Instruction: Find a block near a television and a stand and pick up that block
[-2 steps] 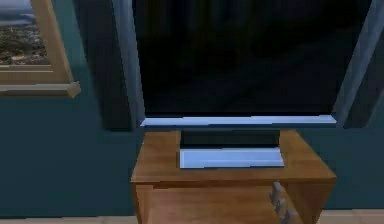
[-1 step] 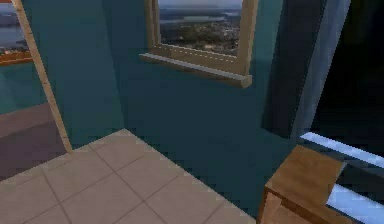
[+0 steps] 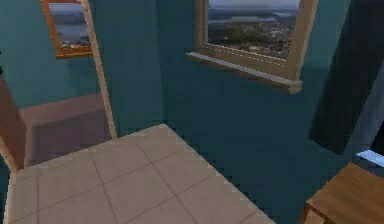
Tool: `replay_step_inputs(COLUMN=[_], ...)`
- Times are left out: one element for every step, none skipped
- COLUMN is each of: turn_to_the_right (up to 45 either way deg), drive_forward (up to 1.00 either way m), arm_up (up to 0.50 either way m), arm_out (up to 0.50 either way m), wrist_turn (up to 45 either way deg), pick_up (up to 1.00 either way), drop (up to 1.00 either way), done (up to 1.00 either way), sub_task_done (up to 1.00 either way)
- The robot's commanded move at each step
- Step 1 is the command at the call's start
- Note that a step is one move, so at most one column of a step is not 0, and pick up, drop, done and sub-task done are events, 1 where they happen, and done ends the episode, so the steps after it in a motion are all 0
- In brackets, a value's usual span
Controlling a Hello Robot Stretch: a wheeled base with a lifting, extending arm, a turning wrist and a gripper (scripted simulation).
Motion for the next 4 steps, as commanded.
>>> replay_step_inputs(turn_to_the_right=[45.0, 45.0, 18.0, 3.0], drive_forward=[0.0, 0.0, 0.0, 0.0], arm_up=[0.0, 0.0, 0.0, 0.0], arm_out=[0.0, 0.0, 0.0, 0.0], wrist_turn=[0.0, 0.0, 0.0, 0.0], pick_up=[0.0, 0.0, 0.0, 0.0], drop=[0.0, 0.0, 0.0, 0.0], done=[0.0, 0.0, 0.0, 0.0], sub_task_done=[0.0, 0.0, 0.0, 0.0])
